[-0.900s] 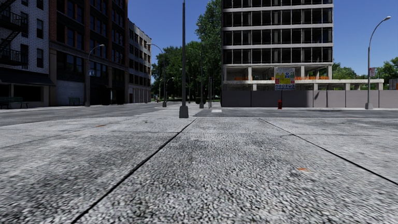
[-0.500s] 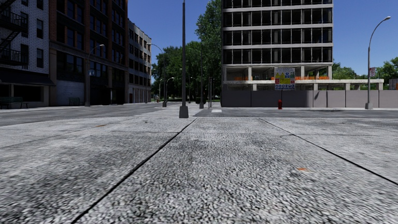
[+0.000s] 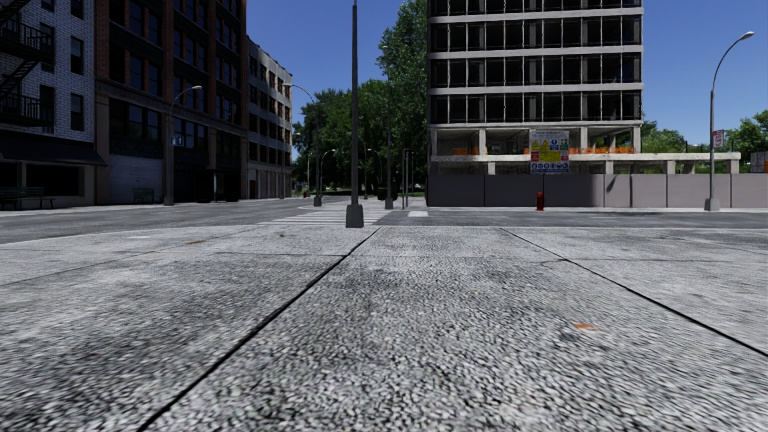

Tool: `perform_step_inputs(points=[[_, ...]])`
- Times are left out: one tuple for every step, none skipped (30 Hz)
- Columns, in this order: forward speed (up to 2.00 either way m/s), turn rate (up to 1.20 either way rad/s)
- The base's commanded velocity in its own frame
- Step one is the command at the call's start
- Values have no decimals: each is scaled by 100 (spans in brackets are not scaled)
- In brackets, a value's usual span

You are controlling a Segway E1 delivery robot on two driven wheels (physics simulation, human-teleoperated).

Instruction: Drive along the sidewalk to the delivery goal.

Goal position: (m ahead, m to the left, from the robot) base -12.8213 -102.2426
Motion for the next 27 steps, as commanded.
perform_step_inputs(points=[[0, 0], [0, 0], [0, 0], [0, 0], [11, 0], [31, 0], [31, 0], [42, 0], [42, 0], [44, 0], [45, 0], [48, 0], [49, 0], [49, 0], [53, 0], [62, 0], [64, 0], [68, 0], [68, 0], [72, 0], [80, 0], [82, 0], [82, 0], [83, 0], [83, 0], [84, 0], [84, 0]])
